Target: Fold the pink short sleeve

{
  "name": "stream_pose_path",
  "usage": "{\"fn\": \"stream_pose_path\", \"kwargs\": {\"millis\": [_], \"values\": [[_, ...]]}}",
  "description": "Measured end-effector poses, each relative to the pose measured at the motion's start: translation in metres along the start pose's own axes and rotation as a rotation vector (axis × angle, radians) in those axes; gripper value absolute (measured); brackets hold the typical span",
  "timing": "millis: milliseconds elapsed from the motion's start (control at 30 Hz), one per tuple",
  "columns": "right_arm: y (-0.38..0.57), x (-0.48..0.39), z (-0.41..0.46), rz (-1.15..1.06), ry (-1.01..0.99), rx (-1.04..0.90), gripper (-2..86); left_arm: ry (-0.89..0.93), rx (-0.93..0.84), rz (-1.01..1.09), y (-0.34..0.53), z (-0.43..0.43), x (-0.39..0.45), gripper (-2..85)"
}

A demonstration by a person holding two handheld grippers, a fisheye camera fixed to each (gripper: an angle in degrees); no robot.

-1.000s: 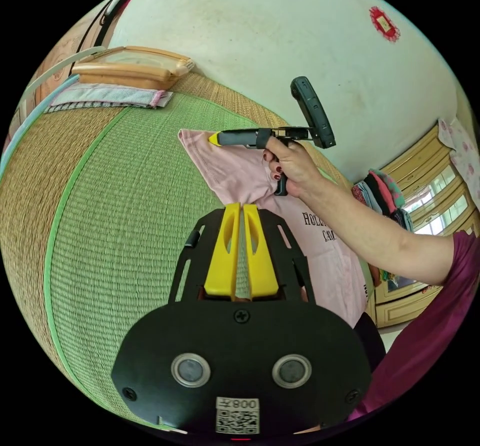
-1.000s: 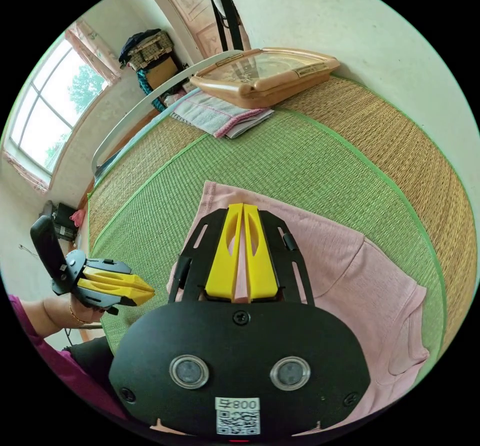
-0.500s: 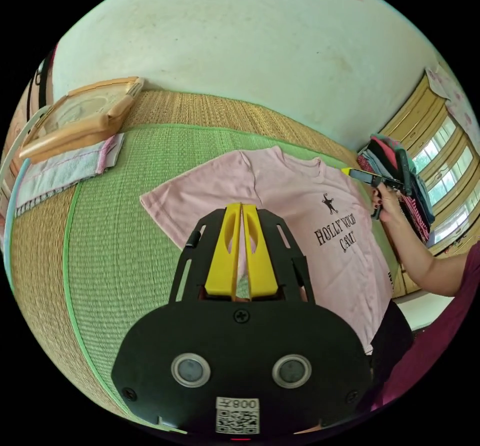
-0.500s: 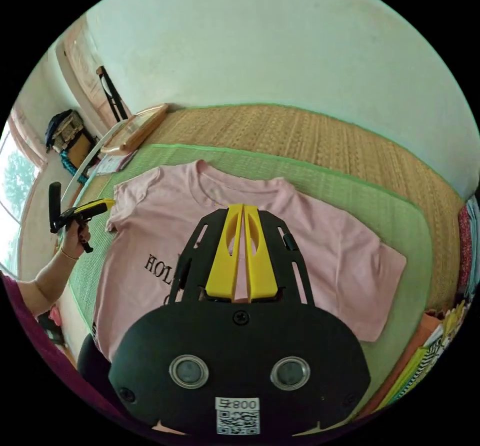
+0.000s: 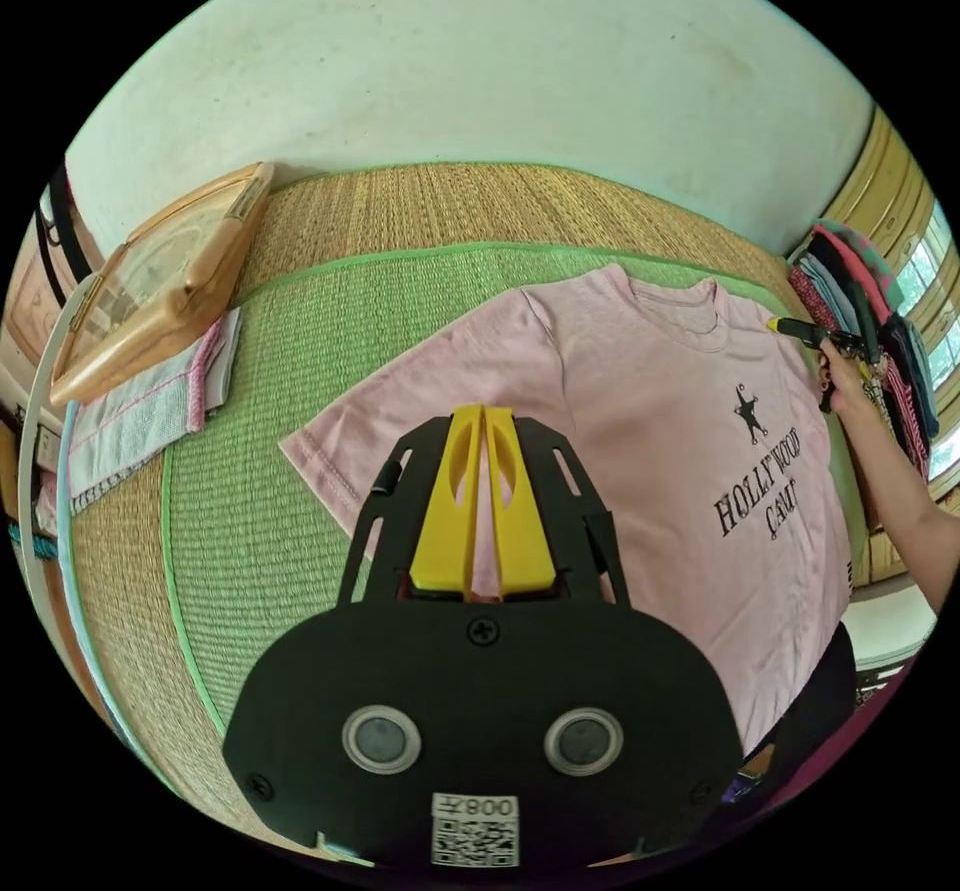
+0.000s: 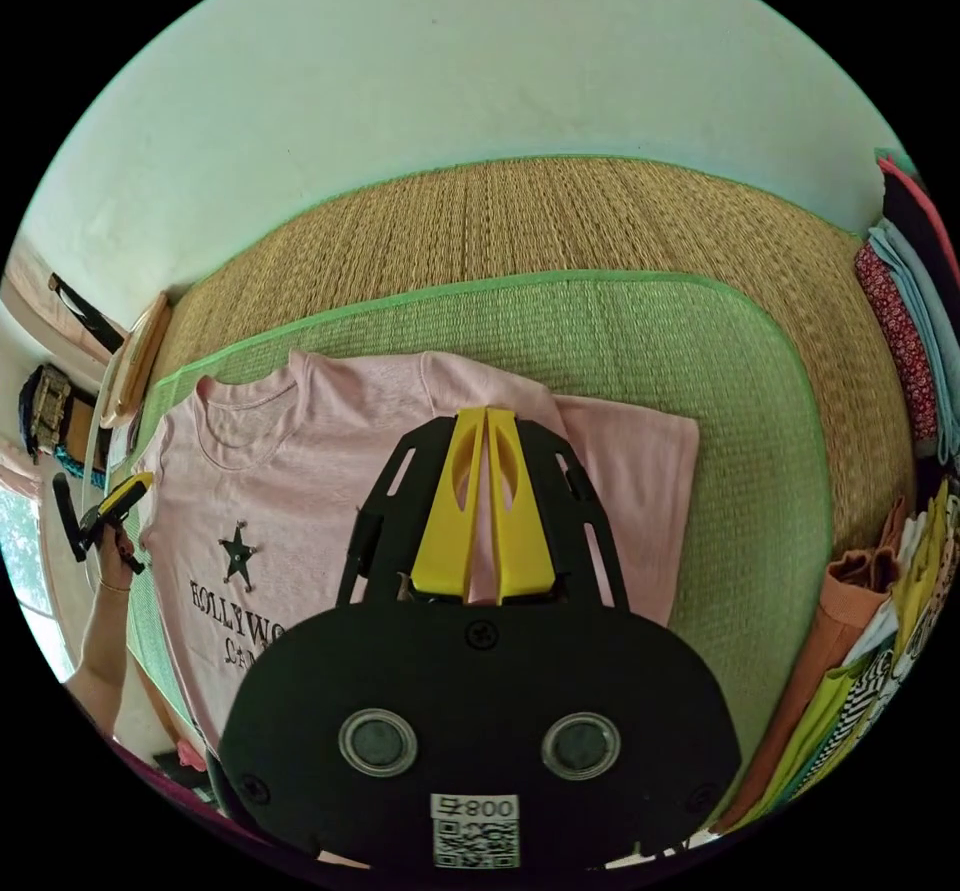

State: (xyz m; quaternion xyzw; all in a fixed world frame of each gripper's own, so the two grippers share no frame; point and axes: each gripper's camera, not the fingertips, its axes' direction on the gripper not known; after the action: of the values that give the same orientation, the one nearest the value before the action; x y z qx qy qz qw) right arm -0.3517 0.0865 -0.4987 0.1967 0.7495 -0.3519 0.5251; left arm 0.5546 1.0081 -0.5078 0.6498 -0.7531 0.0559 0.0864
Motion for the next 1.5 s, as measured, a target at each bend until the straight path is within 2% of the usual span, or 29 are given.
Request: {"fn": "stream_pose_path", "kwargs": {"millis": [133,300,500,667,833,1000,1133,1233,1400,1500], "values": [[0.022,-0.021,-0.020,-0.125,-0.019,0.075,0.1,0.052,0.035,0.064,-0.001,-0.009,0.027,0.2],[0.005,-0.053,0.016,-0.239,0.002,0.004,0.1,0.042,-0.020,0.109,-0.025,0.013,0.051,0.1],[-0.014,-0.036,0.048,-0.208,-0.034,-0.043,0.1,0.027,-0.045,0.071,-0.035,0.021,0.046,0.1],[0.009,-0.012,0.026,-0.160,-0.072,-0.036,0.1,0.050,-0.037,-0.008,-0.006,-0.007,0.053,0.3],[0.112,0.019,-0.049,-0.150,-0.194,-0.033,0.1,0.215,-0.022,-0.105,0.071,-0.060,0.063,0.7],[0.253,0.048,-0.103,-0.145,-0.215,-0.133,0.2,0.347,-0.123,-0.210,0.186,-0.107,0.087,2.7],[0.360,0.063,-0.115,-0.137,-0.168,-0.253,0.3,0.360,-0.192,-0.289,0.247,-0.126,0.105,4.7],[0.420,0.074,-0.118,-0.088,-0.160,-0.266,0.6,0.387,-0.226,-0.360,0.283,-0.134,0.121,6.4],[0.477,0.085,-0.104,-0.043,-0.080,-0.319,2.3,0.309,-0.280,-0.349,0.299,-0.133,0.156,7.2],[0.493,0.096,-0.102,0.031,-0.121,-0.287,2.4,0.297,-0.295,-0.369,0.292,-0.132,0.167,6.5]]}}
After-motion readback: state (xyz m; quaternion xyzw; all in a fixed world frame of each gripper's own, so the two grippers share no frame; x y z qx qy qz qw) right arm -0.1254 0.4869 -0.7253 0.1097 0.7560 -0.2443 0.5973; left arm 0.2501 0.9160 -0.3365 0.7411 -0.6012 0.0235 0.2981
